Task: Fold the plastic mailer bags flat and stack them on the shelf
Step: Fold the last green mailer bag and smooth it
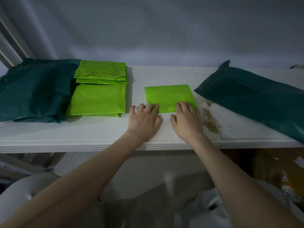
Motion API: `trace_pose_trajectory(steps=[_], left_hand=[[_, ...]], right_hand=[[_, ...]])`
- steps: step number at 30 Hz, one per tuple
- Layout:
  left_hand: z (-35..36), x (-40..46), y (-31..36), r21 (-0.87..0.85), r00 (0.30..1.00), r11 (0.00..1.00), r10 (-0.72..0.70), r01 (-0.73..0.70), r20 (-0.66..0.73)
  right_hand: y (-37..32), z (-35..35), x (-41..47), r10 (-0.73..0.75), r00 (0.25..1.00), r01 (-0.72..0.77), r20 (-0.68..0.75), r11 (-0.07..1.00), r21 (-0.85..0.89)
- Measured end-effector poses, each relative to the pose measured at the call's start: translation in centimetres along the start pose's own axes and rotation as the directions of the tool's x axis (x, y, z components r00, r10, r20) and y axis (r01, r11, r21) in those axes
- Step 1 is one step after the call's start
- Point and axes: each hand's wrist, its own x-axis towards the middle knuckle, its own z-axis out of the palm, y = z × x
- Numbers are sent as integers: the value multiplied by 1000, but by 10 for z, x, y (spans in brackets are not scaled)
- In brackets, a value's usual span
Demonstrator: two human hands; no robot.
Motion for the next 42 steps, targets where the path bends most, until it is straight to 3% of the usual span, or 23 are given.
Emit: trace_pose_trajectory(steps=[5,10,17,33,38,42], left_hand=[[-8,6,4,-125,998,992,-8,0,-65],[3,5,15,-88,993,989,118,-119,-16],[5,8,11,-110,994,988,113,-111,11],[1,11,11,-90,992,988,124,-126,-25],[1,19,-3,-93,986,984,140,-149,-94],[3,27,-11,-204,992,971,111,-122,-67]], right_hand=[[-4,-2,2,10,1000,-10,5,1000,16],[-13,0,1,-27,1000,27,5,999,18],[-1,-5,5,77,997,-79,21,991,106],[8,-7,11,129,990,-141,64,958,248],[10,-11,20,42,999,-45,18,974,222],[10,-10,30,28,992,-59,121,964,258]])
